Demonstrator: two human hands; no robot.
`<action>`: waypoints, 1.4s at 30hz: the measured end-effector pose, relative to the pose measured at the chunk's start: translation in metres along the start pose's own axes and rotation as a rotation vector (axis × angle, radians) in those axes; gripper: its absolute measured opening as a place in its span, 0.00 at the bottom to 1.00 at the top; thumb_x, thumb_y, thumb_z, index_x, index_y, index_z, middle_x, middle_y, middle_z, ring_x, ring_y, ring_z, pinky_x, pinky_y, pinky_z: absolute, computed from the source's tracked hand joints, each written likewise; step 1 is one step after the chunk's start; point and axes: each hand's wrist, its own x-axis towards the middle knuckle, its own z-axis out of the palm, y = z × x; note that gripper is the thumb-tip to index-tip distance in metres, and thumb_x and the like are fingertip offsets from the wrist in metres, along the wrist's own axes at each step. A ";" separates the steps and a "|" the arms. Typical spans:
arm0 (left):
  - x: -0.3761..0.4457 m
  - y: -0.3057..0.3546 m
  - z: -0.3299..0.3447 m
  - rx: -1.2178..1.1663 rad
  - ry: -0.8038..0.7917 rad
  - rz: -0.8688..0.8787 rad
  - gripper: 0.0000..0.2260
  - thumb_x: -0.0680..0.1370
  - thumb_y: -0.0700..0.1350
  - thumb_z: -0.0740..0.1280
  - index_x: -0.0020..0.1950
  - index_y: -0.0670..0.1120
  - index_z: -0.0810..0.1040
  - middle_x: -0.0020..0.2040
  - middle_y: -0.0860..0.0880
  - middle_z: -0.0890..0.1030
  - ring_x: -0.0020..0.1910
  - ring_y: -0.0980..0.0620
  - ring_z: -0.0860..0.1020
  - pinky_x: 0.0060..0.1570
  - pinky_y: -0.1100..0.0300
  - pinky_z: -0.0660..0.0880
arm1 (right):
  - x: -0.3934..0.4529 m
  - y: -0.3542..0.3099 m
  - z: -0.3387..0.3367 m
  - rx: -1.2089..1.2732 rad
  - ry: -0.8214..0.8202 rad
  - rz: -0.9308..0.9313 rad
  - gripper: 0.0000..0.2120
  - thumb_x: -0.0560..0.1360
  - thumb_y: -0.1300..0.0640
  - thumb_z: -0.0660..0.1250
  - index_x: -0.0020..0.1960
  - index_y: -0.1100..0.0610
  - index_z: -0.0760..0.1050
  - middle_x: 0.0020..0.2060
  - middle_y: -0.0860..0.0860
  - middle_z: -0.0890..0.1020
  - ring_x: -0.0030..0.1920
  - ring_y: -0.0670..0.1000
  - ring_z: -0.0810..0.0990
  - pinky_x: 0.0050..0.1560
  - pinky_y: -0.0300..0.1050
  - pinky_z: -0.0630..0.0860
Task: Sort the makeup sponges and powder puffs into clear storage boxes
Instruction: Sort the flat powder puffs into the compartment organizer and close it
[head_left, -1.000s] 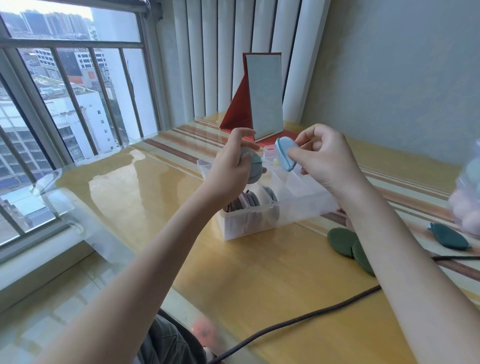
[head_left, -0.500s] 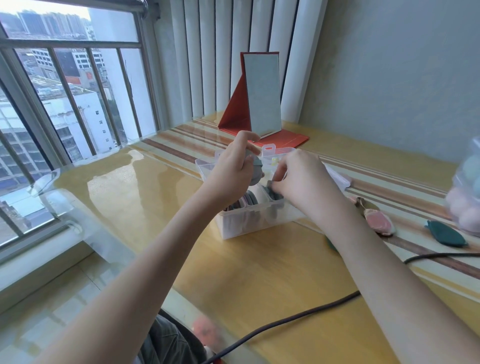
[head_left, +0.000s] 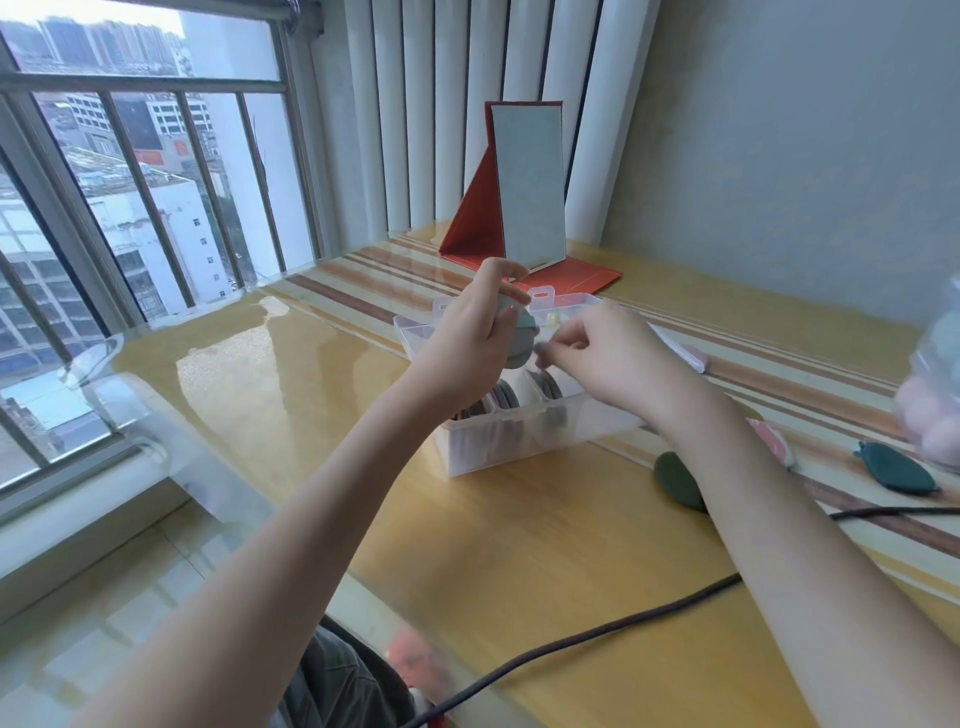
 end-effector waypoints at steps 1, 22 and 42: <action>0.000 0.001 -0.001 -0.023 0.003 -0.001 0.14 0.81 0.36 0.55 0.67 0.43 0.65 0.57 0.48 0.77 0.57 0.52 0.73 0.56 0.58 0.72 | 0.001 0.000 -0.002 0.059 0.059 -0.016 0.15 0.80 0.52 0.63 0.44 0.61 0.82 0.30 0.53 0.76 0.31 0.51 0.73 0.28 0.35 0.67; 0.003 -0.011 -0.015 -0.603 0.158 -0.199 0.21 0.81 0.33 0.56 0.71 0.49 0.64 0.52 0.51 0.83 0.55 0.54 0.79 0.56 0.56 0.76 | 0.011 0.003 -0.004 0.675 0.184 0.023 0.09 0.75 0.55 0.65 0.38 0.58 0.72 0.29 0.47 0.79 0.31 0.40 0.80 0.38 0.45 0.75; 0.005 -0.001 0.008 0.444 -0.372 0.216 0.17 0.73 0.28 0.54 0.53 0.47 0.66 0.44 0.52 0.78 0.46 0.47 0.75 0.48 0.47 0.75 | 0.014 0.024 -0.023 0.380 0.252 0.045 0.14 0.69 0.53 0.68 0.30 0.54 0.65 0.27 0.50 0.71 0.31 0.49 0.77 0.28 0.38 0.73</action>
